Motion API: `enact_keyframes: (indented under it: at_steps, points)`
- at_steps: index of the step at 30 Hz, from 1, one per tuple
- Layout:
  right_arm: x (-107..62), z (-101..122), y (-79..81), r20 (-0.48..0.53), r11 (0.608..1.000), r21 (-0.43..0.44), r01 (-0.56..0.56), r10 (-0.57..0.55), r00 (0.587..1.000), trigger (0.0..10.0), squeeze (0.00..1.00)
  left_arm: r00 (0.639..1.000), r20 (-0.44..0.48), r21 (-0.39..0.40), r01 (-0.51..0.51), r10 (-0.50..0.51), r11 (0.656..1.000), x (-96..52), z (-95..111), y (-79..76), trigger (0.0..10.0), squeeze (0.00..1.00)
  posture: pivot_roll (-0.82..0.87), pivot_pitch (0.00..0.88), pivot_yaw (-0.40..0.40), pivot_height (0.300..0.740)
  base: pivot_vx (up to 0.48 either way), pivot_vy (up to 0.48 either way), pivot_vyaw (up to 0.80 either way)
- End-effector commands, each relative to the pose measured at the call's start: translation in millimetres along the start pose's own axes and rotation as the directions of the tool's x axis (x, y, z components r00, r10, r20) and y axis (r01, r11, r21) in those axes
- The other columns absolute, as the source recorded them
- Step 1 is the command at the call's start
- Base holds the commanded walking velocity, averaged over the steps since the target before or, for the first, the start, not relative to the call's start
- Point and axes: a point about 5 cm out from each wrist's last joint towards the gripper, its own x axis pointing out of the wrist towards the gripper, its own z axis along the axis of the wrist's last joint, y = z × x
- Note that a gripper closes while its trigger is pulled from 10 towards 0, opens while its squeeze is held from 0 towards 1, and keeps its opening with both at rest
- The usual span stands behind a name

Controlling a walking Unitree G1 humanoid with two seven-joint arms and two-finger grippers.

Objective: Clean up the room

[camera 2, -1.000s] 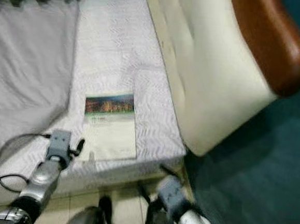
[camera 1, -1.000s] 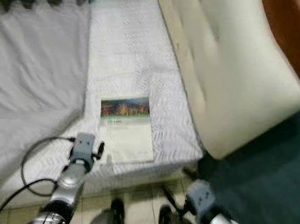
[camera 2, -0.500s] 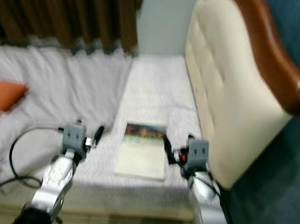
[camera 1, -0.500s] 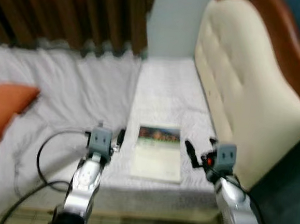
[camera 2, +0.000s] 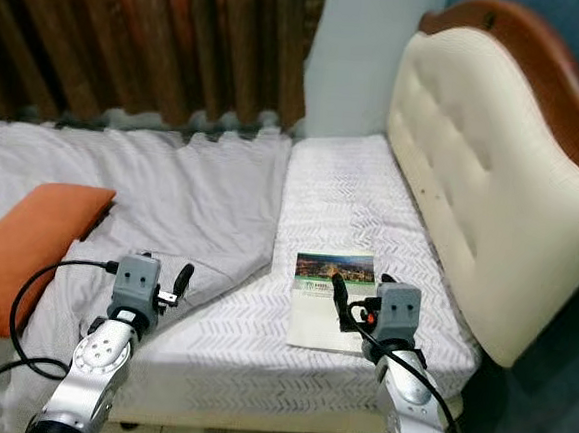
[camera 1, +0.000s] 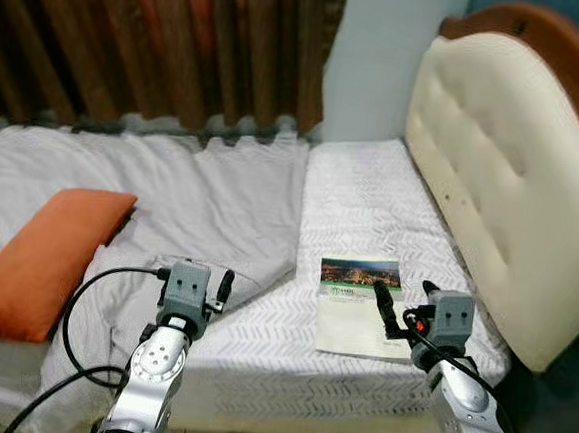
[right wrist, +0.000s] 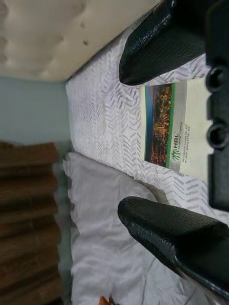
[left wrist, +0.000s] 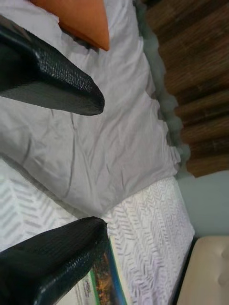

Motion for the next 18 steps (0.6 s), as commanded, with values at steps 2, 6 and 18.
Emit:
enact_keyframes:
  at_steps: [2, 6, 18]
  points:
    - [2.1, 1.7, 10.0, 0.002, 0.999, -0.002, -0.037, 0.037, 0.999, 10.0, 0.0, 1.0, 0.003, 0.013, -0.021, 0.021, 1.0, -1.4, 3.9, 7.6, 10.0, 0.0, 0.03, 0.0, 0.03, 0.74, 0.0, 0.48, -0.77]
    - [3.3, 1.5, 12.0, 0.004, 0.999, -0.002, -0.049, 0.049, 0.999, 10.0, 0.0, 0.999, 0.004, 0.006, -0.038, 0.038, 0.999, -2.2, 6.4, 5.3, 10.0, 0.0, 0.03, 0.0, 0.026, 0.74, 0.0, 0.48, -0.58]
    - [3.3, 1.8, 9.0, -0.008, 0.997, -0.034, -0.064, 0.064, 0.998, 10.0, 0.0, 0.986, -0.068, -0.064, -0.154, 0.15, 0.986, -16.2, -3.0, 11.6, 10.0, 0.0, 0.04, 0.0, 0.011, 0.74, 0.0, 0.479, 0.0]
